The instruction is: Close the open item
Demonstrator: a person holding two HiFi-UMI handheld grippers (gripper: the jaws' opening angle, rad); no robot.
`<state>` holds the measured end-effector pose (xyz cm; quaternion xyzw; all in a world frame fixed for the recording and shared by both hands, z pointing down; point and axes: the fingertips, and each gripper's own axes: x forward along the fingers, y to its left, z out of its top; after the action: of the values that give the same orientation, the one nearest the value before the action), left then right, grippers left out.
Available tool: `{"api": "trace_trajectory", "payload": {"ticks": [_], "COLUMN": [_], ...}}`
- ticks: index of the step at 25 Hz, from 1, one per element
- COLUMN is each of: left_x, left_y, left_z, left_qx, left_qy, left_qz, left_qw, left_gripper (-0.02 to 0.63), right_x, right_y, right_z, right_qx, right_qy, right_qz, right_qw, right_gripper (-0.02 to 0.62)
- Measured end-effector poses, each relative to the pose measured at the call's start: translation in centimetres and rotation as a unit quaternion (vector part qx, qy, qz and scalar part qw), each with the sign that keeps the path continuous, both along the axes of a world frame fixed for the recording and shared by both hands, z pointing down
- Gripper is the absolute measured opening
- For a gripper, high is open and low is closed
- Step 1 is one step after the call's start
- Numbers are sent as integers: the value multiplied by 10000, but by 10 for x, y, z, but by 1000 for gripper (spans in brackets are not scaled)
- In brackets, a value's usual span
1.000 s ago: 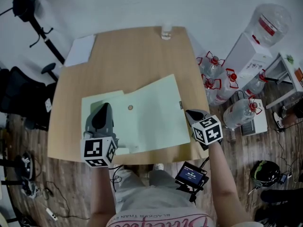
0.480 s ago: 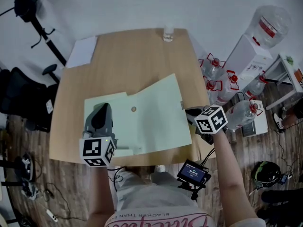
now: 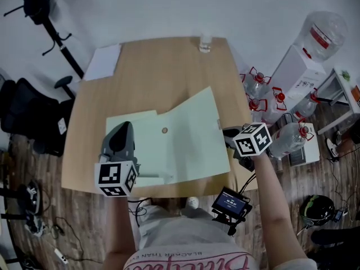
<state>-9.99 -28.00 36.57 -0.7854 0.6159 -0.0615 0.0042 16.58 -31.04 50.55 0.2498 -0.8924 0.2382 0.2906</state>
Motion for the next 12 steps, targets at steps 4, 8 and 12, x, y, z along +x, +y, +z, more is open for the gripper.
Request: {"api": "trace_trajectory", "payload": {"ticks": [4,8,12], "left_x": [-9,-17,-24], "left_y": [4,4,1], "left_z": [-3,-7,-11], "left_qx": [21,30,47], "left_qy": [-33,-67,-97], "left_qz": [48,127,229], "left_qw": [10000,9999,9997], "left_gripper": [15,15,15], "right_x": [-8,-13,-20], "right_y": [3,6,8], "right_z": [-3,-5,-9], "right_qx": [32,16,22], "right_qy": [-10,-76,-129], "right_qz": [39,184,284], "right_qw": [10000,9998,9995], "right_gripper": [2,2,2]}}
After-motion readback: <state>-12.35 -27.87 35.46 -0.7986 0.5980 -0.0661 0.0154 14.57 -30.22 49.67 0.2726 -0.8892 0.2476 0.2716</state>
